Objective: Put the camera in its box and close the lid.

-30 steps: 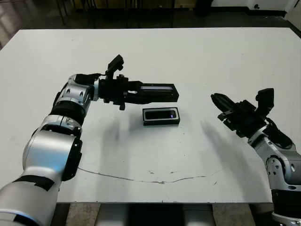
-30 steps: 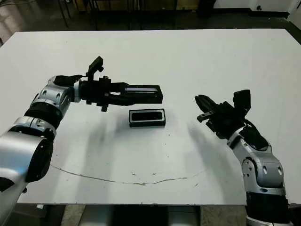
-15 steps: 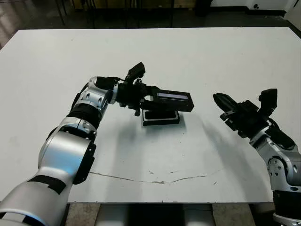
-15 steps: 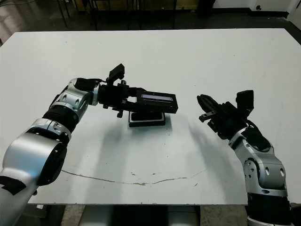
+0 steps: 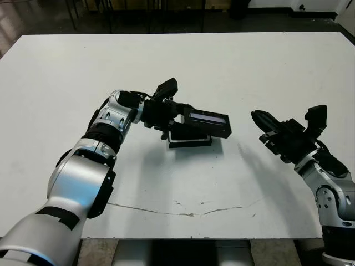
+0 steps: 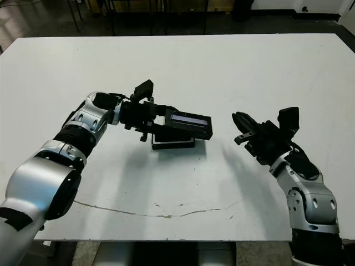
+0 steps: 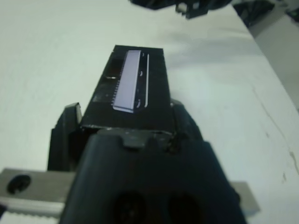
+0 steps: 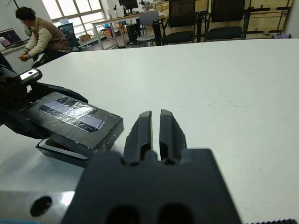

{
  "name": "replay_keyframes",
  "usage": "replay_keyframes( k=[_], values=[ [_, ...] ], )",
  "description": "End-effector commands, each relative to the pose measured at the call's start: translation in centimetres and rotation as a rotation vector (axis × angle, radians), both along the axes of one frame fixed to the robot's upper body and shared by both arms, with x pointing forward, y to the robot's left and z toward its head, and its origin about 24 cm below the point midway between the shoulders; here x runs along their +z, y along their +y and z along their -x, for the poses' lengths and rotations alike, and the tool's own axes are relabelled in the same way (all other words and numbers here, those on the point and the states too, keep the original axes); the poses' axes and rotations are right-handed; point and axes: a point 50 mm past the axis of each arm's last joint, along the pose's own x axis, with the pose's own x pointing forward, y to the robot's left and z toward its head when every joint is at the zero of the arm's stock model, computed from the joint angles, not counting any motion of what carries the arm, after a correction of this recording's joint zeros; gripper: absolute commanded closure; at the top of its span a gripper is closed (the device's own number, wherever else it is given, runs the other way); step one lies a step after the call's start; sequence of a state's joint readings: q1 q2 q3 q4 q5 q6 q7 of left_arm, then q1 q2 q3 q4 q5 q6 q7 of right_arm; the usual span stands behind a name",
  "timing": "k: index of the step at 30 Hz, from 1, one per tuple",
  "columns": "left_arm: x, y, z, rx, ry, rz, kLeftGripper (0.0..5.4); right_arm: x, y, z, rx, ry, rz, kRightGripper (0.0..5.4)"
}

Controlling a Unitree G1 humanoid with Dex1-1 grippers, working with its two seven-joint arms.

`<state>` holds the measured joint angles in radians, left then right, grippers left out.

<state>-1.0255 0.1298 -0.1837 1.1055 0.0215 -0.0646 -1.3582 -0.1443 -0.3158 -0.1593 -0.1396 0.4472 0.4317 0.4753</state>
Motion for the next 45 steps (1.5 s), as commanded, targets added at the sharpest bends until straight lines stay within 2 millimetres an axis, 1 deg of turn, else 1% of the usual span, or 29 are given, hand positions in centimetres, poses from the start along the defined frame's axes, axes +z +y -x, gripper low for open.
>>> replay_keyframes(
  k=[1,8,14,27,34,45],
  values=[
    [-0.5,1.3,0.0,0.034,0.015,-0.06,3.64,-0.7,0.1,0.2,-0.013,0.042,-0.004,5.4],
    [-0.3,2.0,0.0,0.055,-0.004,-0.105,3.64,-0.9,0.4,0.1,-0.008,0.034,-0.002,5.4],
    [-0.7,2.2,0.2,0.045,0.025,-0.112,3.64,-1.0,0.4,0.1,-0.015,0.038,-0.02,5.4],
    [-1.5,1.5,0.6,0.023,0.09,-0.135,3.64,-0.8,0.2,0.3,-0.021,0.036,-0.013,5.4],
    [-1.8,1.4,0.8,0.012,0.096,-0.169,3.8,-0.8,0.3,0.3,-0.02,0.032,-0.006,5.4],
    [-2.1,0.9,1.1,-0.004,0.112,-0.185,3.8,-0.8,0.5,0.3,-0.015,0.039,-0.018,5.4]
  ],
)
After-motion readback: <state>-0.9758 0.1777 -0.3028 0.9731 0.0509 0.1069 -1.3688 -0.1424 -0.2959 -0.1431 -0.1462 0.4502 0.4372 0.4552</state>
